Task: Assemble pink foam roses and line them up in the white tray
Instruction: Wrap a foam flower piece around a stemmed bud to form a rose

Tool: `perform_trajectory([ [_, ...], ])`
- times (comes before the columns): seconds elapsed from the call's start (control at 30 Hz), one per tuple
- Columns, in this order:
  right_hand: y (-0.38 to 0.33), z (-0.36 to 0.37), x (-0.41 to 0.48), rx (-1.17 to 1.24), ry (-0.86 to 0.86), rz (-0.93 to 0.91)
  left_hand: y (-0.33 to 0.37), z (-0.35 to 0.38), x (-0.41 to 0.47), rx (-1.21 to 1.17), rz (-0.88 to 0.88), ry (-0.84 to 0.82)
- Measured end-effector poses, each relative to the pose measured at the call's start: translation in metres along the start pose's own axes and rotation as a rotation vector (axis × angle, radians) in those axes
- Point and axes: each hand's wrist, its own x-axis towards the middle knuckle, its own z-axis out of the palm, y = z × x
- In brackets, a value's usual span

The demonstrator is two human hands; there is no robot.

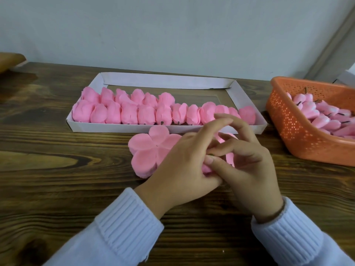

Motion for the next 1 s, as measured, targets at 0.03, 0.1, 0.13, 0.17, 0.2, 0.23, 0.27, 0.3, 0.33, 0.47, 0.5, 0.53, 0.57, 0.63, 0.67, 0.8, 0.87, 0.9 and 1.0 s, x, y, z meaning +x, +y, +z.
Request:
perform_trajectory([
  [0.03, 0.0, 0.0, 0.0, 0.005, 0.003, 0.003, 0.0, 0.0, 0.0, -0.02, -0.031, 0.004],
  [0.1, -0.001, -0.001, -0.001, 0.039, 0.036, 0.015, 0.0, 0.0, -0.001, -0.068, -0.09, 0.01],
  [0.13, -0.001, -0.001, -0.001, 0.072, 0.054, 0.025, 0.0, 0.0, -0.001, -0.086, -0.107, 0.013],
  [0.17, -0.002, -0.001, -0.001, 0.105, 0.07, 0.036, -0.001, 0.001, -0.002, -0.097, -0.12, 0.014],
  [0.2, -0.002, -0.002, -0.001, 0.128, 0.085, 0.049, 0.0, 0.001, -0.002, -0.109, -0.137, 0.014],
  [0.23, -0.003, -0.002, -0.001, 0.145, 0.1, 0.064, 0.001, 0.001, -0.001, -0.122, -0.155, 0.013],
  [0.27, -0.003, -0.002, 0.0, 0.163, 0.113, 0.079, 0.001, 0.002, -0.001, -0.136, -0.171, 0.012],
  [0.3, -0.004, -0.003, 0.0, 0.186, 0.125, 0.091, 0.001, 0.002, -0.001, -0.149, -0.188, 0.009],
  [0.33, -0.004, -0.003, 0.0, 0.211, 0.135, 0.102, 0.001, 0.002, -0.001, -0.161, -0.205, 0.005],
  [0.47, -0.002, -0.004, 0.001, 0.305, 0.189, 0.143, -0.001, 0.003, -0.002, -0.17, -0.233, -0.01],
  [0.5, -0.001, -0.004, 0.001, 0.321, 0.207, 0.151, -0.001, 0.004, -0.002, -0.164, -0.235, -0.016],
  [0.53, -0.001, -0.004, 0.001, 0.331, 0.222, 0.162, -0.001, 0.005, -0.003, -0.155, -0.242, -0.022],
  [0.57, 0.0, -0.005, 0.001, 0.333, 0.232, 0.177, -0.002, 0.005, -0.003, -0.147, -0.253, -0.026],
  [0.63, 0.002, -0.006, 0.002, 0.321, 0.24, 0.222, -0.003, 0.006, -0.003, -0.132, -0.274, -0.028],
  [0.67, 0.003, -0.007, 0.003, 0.312, 0.235, 0.246, -0.004, 0.005, -0.004, -0.119, -0.278, -0.027],
  [0.8, 0.0, -0.01, 0.005, 0.2, 0.148, 0.192, -0.008, 0.004, -0.005, -0.057, -0.292, -0.048],
  [0.87, -0.003, -0.012, 0.006, 0.087, 0.049, 0.122, -0.009, 0.003, -0.005, -0.054, -0.308, -0.083],
  [0.9, -0.003, -0.013, 0.006, 0.038, -0.021, 0.104, -0.009, 0.003, -0.005, -0.057, -0.31, -0.098],
  [1.0, -0.003, -0.015, 0.005, -0.024, -0.187, 0.111, -0.011, 0.001, -0.006, -0.051, -0.291, -0.125],
])
